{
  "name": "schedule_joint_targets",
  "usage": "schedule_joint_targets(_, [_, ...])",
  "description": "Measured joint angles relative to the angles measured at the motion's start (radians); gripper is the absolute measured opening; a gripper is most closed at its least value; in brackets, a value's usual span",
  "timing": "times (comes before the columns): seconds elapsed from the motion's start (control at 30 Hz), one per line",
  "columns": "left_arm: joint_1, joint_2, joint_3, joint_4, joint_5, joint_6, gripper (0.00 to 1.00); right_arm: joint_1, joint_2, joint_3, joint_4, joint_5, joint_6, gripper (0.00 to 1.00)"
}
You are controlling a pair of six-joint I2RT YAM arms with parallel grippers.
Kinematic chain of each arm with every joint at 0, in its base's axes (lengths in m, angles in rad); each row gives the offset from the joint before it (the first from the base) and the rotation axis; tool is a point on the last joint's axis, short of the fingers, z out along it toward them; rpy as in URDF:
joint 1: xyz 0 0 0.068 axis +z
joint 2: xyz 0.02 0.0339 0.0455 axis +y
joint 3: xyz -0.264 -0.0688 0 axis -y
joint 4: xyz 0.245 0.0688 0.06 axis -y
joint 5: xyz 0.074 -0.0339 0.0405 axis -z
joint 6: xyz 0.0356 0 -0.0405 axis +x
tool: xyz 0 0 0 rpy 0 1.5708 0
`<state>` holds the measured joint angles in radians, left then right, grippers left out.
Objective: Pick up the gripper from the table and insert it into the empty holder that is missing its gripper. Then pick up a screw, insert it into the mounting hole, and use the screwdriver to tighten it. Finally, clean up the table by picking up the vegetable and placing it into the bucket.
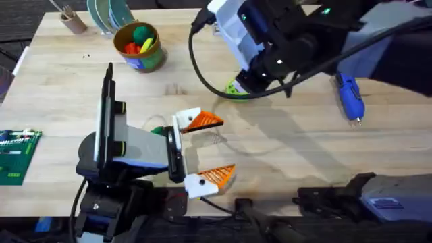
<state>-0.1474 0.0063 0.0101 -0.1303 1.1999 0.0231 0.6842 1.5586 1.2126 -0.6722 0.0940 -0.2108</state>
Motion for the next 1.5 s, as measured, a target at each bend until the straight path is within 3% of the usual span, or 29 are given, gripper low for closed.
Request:
schedule_joint_targets(0.17, [0.000, 0.000, 0.000, 0.000, 0.000, 0.000, 0.993, 0.000, 0.000, 0.120, -0.209, 0.000, -0.019, 0.008])
schedule_joint_targets(0.37, [0.000, 0.000, 0.000, 0.000, 0.000, 0.000, 0.993, 0.010, 0.000, 0.322, -0.324, 0.000, -0.025, 0.008])
schedule_joint_targets(0.6, [0.000, 0.000, 0.000, 0.000, 0.000, 0.000, 0.993, 0.137, 0.000, 0.463, -0.356, 0.007, -0.037, 0.008])
schedule_joint_targets(1.03, [0.000, 0.000, 0.000, 0.000, 0.000, 0.000, 0.993, 0.353, 0.000, 0.502, -0.364, 0.011, -0.086, 0.008])
schedule_joint_targets(1.5, [0.000, 0.000, 0.000, 0.000, 0.000, 0.000, 0.993, 0.448, 0.019, 0.503, -0.403, 0.012, -0.089, 0.008])
